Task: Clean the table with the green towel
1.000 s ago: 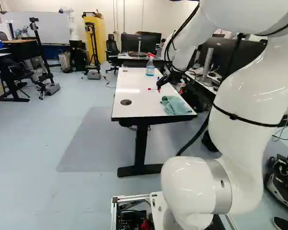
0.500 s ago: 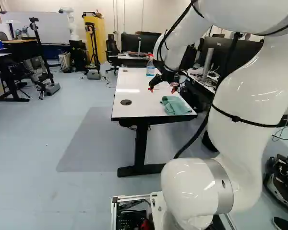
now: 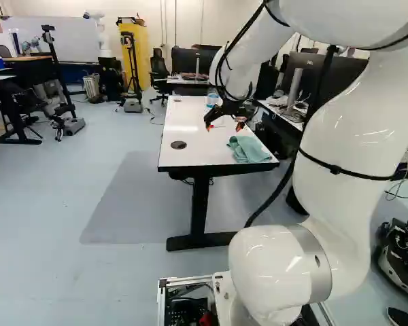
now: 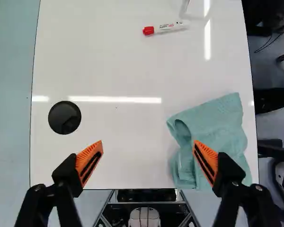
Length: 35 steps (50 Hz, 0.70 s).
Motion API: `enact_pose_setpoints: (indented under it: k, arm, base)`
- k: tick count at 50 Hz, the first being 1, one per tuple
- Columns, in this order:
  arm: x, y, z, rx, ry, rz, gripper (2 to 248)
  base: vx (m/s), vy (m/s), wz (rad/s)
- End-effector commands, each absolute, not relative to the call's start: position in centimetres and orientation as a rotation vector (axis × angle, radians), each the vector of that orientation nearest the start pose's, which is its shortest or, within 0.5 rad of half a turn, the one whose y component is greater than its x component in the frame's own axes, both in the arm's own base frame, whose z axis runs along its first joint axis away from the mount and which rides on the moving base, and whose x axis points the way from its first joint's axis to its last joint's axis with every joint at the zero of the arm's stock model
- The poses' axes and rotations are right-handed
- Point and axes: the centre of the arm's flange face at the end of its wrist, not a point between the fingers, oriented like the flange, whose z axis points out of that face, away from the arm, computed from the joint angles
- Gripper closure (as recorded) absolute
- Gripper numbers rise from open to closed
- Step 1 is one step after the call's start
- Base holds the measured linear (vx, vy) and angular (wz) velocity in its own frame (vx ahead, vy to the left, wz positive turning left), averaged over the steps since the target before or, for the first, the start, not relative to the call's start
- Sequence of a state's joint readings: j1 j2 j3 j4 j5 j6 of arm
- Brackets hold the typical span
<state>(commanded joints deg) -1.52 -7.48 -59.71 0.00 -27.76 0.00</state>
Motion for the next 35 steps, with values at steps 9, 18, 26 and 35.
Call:
enact_pose_setpoints:
  k: [9, 18, 26, 35]
  arm:
    - [51.5, -1.4, 52.5, -3.073, 0.041, -0.677, 3]
    - [51.3, -1.3, 52.2, -3.069, 0.040, -0.696, 3]
    - [50.9, -1.3, 51.9, -3.064, 0.039, -0.720, 3]
    - [50.4, -1.2, 51.4, -3.056, 0.038, -0.754, 3]
  base:
    - [0.000, 0.000, 0.000]
    - [0.000, 0.000, 0.000]
    - [0.000, 0.000, 0.000]
    - [0.000, 0.000, 0.000]
